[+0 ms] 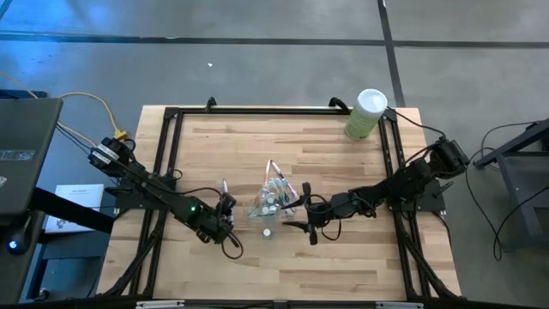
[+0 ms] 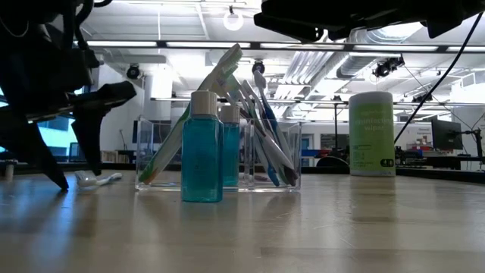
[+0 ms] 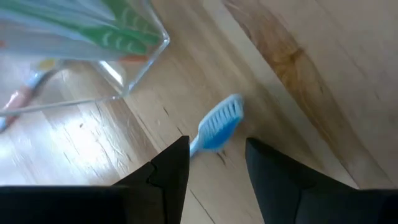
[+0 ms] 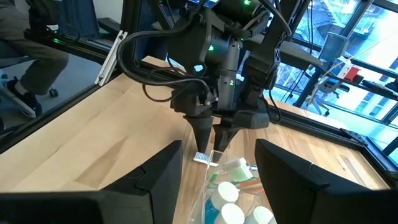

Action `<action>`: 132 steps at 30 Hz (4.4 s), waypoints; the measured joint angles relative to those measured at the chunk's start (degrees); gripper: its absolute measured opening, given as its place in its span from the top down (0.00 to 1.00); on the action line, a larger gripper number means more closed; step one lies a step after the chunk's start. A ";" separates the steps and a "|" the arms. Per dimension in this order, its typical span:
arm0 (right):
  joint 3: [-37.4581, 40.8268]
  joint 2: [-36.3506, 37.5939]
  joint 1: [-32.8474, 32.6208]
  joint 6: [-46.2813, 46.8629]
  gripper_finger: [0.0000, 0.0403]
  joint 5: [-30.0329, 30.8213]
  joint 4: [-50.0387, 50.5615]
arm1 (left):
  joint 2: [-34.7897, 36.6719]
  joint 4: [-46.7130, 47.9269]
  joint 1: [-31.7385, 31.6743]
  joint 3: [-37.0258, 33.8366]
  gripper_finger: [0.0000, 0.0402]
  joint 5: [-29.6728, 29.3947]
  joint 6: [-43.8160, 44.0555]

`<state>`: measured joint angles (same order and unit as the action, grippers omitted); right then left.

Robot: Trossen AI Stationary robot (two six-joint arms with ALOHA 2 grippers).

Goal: Pick & Place toothbrushing station
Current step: Put the blue toothbrush into the transparent organizer

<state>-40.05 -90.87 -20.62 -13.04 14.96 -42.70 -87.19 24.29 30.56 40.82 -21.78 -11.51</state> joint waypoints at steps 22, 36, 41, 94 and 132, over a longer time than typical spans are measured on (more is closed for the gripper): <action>-0.01 0.00 0.92 2.95 0.52 -0.11 0.04 | -5.09 -2.87 -5.07 0.17 0.67 12.55 -7.74; 0.00 0.00 0.79 2.91 0.52 -0.13 0.04 | -5.19 -2.32 -4.23 0.06 0.92 12.32 -10.79; -0.01 0.00 0.74 3.01 0.52 -0.46 0.48 | -4.16 -2.69 -1.73 0.03 0.92 7.08 -9.34; 0.02 0.02 -1.14 -6.53 0.52 5.07 -13.70 | 15.09 -49.03 4.76 7.80 0.99 -27.44 -1.95; -0.01 0.00 1.99 -8.22 0.96 -0.34 -17.51 | -5.34 -89.65 -3.89 7.75 0.94 -12.77 -11.13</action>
<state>-40.05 -90.87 -18.63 -21.26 14.62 -60.21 -92.53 -65.36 26.68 48.58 -34.55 -22.63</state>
